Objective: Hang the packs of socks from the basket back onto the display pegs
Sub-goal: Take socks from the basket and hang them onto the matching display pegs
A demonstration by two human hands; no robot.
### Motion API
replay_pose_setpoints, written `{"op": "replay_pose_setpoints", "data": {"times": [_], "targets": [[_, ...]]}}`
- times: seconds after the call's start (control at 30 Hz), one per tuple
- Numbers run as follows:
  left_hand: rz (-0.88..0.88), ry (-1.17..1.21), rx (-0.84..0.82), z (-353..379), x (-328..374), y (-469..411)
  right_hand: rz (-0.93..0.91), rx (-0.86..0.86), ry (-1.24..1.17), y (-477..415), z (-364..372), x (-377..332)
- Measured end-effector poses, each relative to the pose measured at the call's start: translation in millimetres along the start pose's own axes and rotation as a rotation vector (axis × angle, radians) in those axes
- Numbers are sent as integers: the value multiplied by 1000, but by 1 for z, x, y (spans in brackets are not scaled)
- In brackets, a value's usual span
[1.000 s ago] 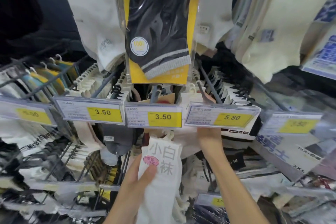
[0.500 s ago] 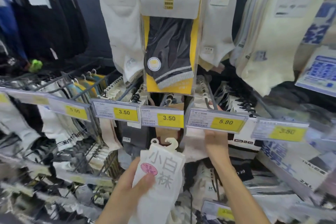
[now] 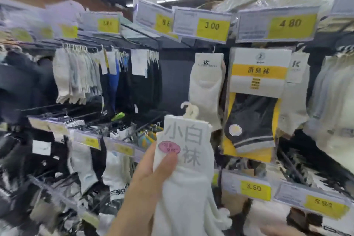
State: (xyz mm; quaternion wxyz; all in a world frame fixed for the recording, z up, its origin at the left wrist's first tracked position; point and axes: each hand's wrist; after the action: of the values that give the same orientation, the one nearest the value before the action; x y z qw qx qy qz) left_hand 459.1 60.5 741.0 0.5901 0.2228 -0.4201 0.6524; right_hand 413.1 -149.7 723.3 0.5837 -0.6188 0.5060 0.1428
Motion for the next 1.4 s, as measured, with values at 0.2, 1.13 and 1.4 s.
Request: {"op": "replay_pose_setpoints", "data": {"times": [0.2, 1.13, 1.4], "targets": [[71, 77, -140, -26, 40, -38, -111, 47, 181, -31, 57, -63], [-127, 216, -404, -134, 101, -153, 40, 308, -168, -129, 194, -98], [-120, 113, -435, -138, 99, -166, 45, 394, 74, -217, 185, -86]]}}
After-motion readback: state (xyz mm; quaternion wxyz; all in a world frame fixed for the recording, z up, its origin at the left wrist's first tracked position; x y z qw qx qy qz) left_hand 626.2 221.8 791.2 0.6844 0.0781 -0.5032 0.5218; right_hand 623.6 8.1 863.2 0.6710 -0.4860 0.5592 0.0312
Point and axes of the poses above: each hand's wrist, its own y-axis away from the middle knuckle, its own z-axis out of the palm, x = y × z, and after that the axes turned 9 degrees about y, right-handed
